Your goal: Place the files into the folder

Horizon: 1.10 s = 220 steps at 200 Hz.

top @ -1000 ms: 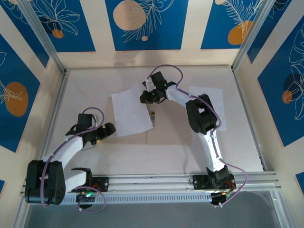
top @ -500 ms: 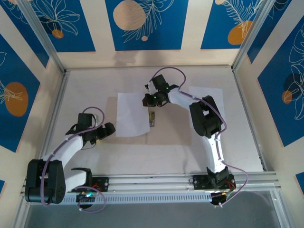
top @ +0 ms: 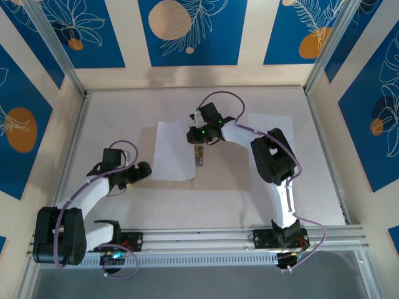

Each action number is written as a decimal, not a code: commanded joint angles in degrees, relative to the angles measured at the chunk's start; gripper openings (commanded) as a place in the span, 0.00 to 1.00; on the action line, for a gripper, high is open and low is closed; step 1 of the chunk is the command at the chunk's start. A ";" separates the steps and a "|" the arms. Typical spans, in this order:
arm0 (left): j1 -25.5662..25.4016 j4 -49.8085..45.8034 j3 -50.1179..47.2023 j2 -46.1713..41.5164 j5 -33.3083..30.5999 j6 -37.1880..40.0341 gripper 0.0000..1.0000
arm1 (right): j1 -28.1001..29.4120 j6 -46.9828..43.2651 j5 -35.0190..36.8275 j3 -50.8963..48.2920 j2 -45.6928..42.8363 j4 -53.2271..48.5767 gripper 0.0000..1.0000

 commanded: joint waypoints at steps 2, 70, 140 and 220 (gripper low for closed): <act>1.01 -0.70 0.84 0.34 0.43 1.04 0.96 | 0.24 -2.25 -0.63 -2.15 -1.46 1.83 0.00; 1.01 -0.01 0.31 1.07 1.00 0.90 0.96 | 0.32 -1.52 -3.22 -7.97 -3.20 9.19 0.00; 1.01 0.21 0.09 1.18 1.04 0.78 0.96 | 0.17 -0.05 -3.26 -8.15 -2.81 11.80 0.00; 1.04 0.08 0.11 1.18 1.04 0.72 0.95 | -0.46 3.55 -5.57 -7.21 -1.19 14.58 0.00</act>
